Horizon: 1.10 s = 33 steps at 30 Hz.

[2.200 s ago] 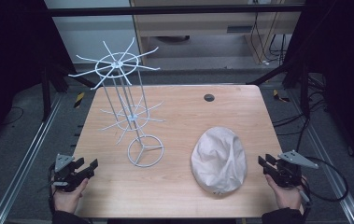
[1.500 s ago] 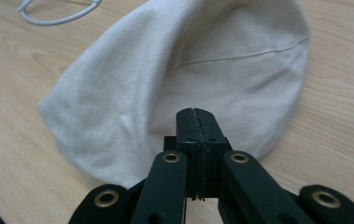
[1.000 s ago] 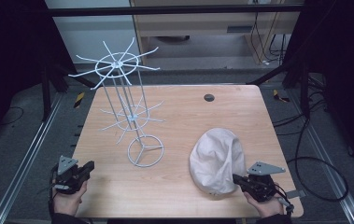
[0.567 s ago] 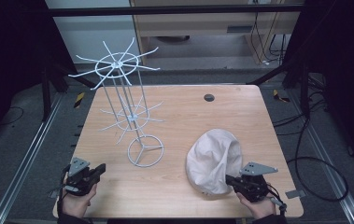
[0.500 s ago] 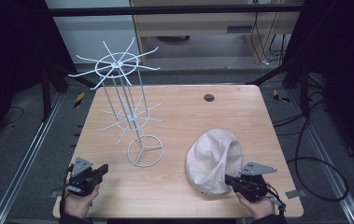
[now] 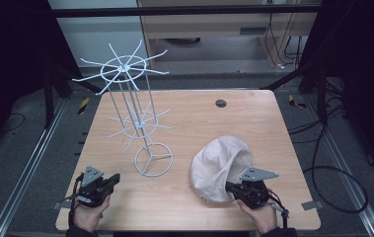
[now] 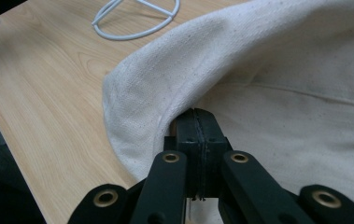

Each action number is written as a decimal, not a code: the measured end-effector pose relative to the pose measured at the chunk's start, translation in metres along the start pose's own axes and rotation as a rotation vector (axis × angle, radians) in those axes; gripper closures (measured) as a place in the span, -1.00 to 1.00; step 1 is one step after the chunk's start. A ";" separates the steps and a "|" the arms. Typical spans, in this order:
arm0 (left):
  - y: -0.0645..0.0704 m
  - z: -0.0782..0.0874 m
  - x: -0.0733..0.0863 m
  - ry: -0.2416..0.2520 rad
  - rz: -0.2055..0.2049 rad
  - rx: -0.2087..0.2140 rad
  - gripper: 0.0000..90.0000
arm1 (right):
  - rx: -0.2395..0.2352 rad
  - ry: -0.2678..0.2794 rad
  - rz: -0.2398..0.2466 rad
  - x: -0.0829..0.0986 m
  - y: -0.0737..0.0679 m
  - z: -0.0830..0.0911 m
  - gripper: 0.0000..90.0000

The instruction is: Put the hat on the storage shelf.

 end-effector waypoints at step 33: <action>0.104 -0.004 -0.027 0.047 -0.158 0.183 1.00 | 0.239 0.206 -0.063 -0.018 0.059 0.059 1.00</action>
Point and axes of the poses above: each handheld gripper's, and its own axes: z roughly backward along the jaws, x roughly out of its underside, y roughly to its right, the point moved 2 cm from there along -z, roughly forward along the jaws, and after that the axes turned 12 degrees about -x, right-handed, at the moved point
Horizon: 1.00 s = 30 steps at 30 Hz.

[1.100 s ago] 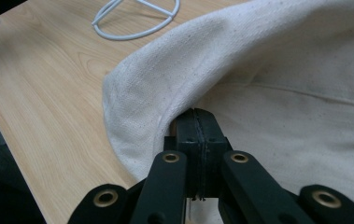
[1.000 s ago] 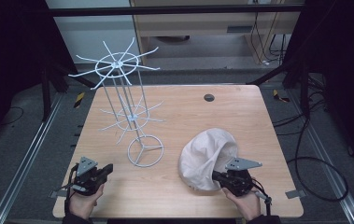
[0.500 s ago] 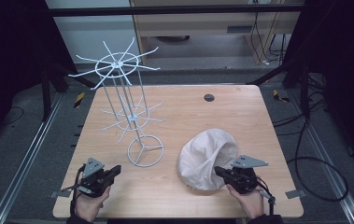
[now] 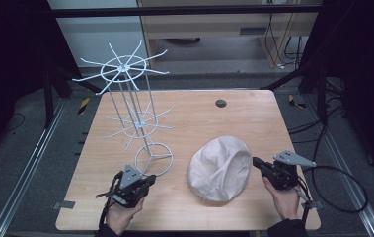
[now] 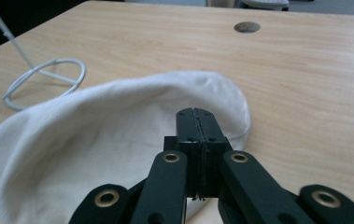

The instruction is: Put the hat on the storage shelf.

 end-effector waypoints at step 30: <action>0.085 -0.055 0.003 -0.096 -0.120 0.118 1.00 | -0.043 -0.086 0.013 -0.030 0.022 -0.085 1.00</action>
Point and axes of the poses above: each handheld gripper's, and its own axes: z roughly backward along the jaws, x roughly out of its underside, y roughly to its right, the point moved 2 cm from there along -z, roughly forward along the jaws, and after that the axes turned 12 degrees about -x, right-handed, at the moved point
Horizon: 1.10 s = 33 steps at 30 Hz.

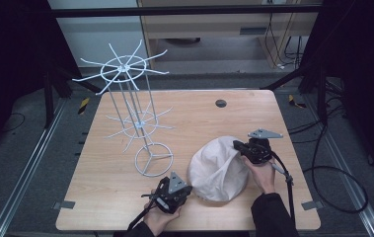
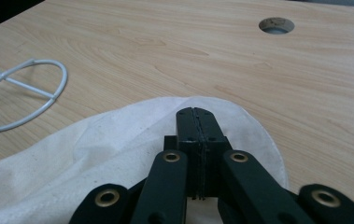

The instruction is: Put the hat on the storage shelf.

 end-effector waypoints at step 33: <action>-0.020 -0.042 -0.033 0.030 0.096 -0.070 1.00 | 0.104 -0.054 -0.028 0.035 0.007 0.054 1.00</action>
Point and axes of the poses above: each handheld gripper's, and its own axes: z roughly backward along the jaws, x roughly out of its underside, y roughly to its right, the point moved 2 cm from there along -z, roughly forward along the jaws, and after that the axes turned 12 degrees about -x, right-handed, at the moved point
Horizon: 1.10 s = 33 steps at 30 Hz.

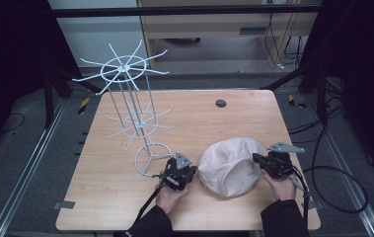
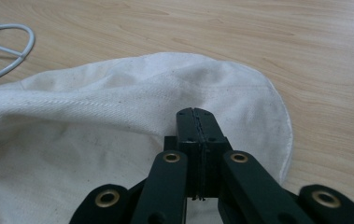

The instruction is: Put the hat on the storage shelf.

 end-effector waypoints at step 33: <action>0.043 0.012 -0.004 0.063 -0.021 0.096 1.00 | 0.021 0.034 -0.014 -0.003 0.015 -0.020 1.00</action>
Point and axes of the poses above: each handheld gripper's, and its own axes: z roughly backward along the jaws, x roughly out of its underside, y roughly to its right, the point moved 2 cm from there along -z, roughly forward along the jaws, and after that the axes turned 12 degrees about -x, right-handed, at the moved point
